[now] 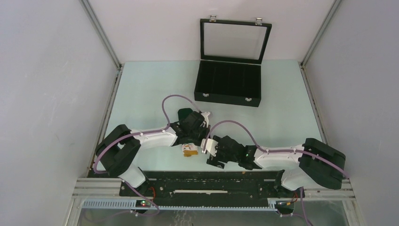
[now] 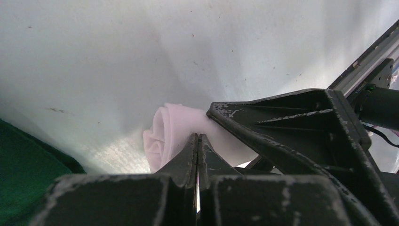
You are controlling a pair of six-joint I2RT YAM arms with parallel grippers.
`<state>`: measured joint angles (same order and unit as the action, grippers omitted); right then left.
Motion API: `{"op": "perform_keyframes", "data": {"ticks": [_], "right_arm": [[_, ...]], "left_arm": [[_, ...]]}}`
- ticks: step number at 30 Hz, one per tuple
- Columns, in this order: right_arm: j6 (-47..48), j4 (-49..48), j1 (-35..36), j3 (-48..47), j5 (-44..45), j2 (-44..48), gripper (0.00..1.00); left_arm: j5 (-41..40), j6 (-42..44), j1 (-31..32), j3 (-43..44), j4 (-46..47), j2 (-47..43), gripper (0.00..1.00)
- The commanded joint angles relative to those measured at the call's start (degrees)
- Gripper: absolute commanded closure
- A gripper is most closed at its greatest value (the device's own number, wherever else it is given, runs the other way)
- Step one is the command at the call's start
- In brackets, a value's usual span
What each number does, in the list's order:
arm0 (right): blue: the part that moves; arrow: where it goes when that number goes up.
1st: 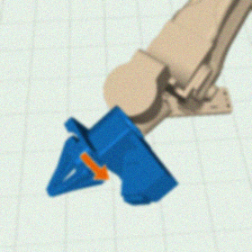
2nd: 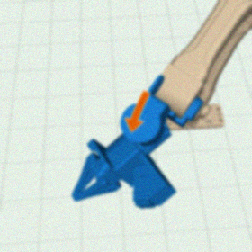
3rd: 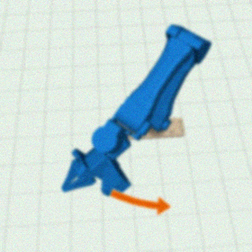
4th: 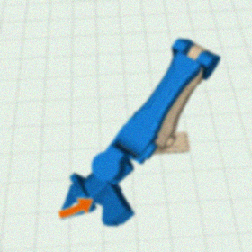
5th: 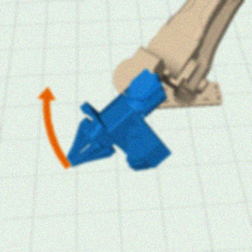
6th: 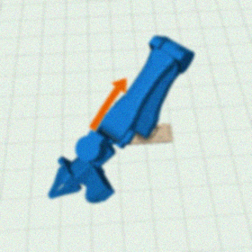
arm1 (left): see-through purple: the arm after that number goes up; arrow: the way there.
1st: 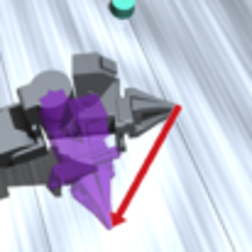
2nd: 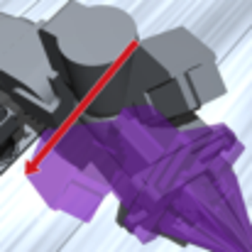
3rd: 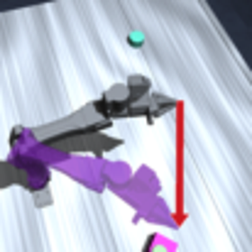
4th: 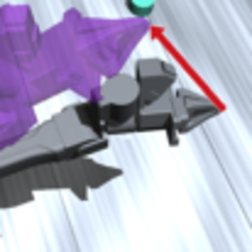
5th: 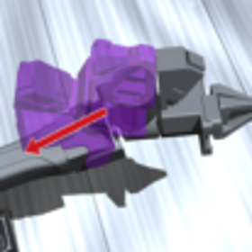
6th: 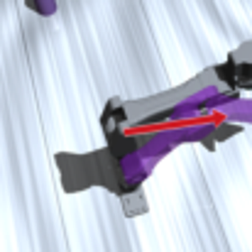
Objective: Roll the socks
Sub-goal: Pick up a pair of socks from the center of the board.
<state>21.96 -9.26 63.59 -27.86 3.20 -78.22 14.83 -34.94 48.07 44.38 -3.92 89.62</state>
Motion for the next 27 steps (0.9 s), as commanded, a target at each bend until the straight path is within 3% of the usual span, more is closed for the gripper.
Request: {"op": "perform_keyframes", "data": {"ticks": [1,8,17,22,27], "right_arm": [[-3.48,-1.05,-1.53,-3.4,1.91,-2.87,0.2],[-5.73,0.15,-2.99,-5.15,2.6,-4.83,0.38],[-7.52,3.24,-4.11,-6.74,-0.01,-5.54,0.79],[-8.42,4.41,-5.05,-7.06,-1.55,-3.86,0.9],[-11.45,5.08,-8.63,-7.39,-7.63,0.28,0.97]], "left_arm": [[0.38,1.67,0.19,-0.23,-4.98,1.85,1.0],[0.75,1.76,-0.61,-0.44,-4.75,2.19,1.0],[1.04,0.51,-2.9,-1.45,-3.96,-2.45,1.0],[-1.3,0.13,-3.93,-0.94,-6.29,-10.51,1.0],[-3.84,-0.06,-5.49,-0.26,-9.34,-17.88,0.93]]}}
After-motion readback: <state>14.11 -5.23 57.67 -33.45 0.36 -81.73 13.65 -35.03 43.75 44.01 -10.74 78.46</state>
